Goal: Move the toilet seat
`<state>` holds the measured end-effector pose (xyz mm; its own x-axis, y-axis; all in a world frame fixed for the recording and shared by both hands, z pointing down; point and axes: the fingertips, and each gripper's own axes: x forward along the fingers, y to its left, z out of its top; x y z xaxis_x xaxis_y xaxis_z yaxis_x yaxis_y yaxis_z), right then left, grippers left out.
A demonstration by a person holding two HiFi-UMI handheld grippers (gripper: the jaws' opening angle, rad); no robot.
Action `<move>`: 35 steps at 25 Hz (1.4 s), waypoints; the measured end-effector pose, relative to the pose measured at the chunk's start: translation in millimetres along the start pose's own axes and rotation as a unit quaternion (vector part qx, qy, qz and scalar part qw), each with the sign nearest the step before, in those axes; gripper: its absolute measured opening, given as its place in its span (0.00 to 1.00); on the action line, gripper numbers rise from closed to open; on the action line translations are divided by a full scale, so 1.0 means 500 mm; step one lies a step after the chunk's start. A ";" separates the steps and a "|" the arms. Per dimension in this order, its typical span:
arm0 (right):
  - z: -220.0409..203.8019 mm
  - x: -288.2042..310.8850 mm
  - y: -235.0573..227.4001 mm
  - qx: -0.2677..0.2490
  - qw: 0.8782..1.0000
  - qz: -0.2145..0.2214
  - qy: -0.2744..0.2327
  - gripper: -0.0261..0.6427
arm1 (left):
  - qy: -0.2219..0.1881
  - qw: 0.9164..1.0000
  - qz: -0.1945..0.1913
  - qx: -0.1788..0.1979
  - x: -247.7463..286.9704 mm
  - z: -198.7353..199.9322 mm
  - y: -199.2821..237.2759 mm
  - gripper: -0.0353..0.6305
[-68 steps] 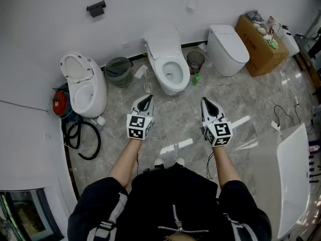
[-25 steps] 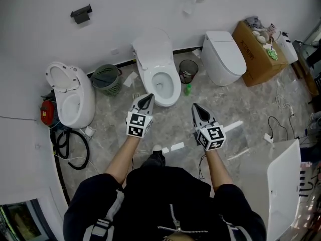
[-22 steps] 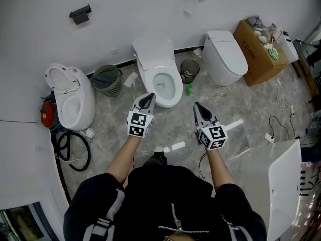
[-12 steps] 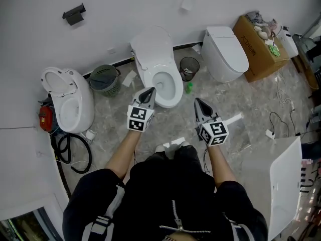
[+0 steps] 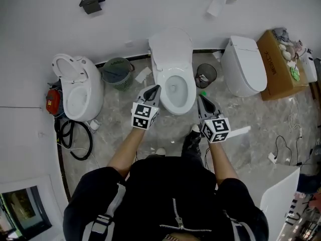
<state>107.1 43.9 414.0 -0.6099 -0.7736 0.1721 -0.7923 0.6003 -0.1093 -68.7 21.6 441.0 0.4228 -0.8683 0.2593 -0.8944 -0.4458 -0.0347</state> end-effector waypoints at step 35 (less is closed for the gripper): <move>0.054 0.390 -0.322 0.012 0.983 0.176 0.055 0.04 | 0.052 0.982 0.171 -0.064 0.327 0.054 0.131 0.05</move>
<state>115.2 -209.3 438.6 -0.8418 -0.4908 0.2248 -0.5332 0.8211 -0.2036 -54.2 -155.4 455.2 0.0834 -0.9329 0.3503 -0.9953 -0.0952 -0.0165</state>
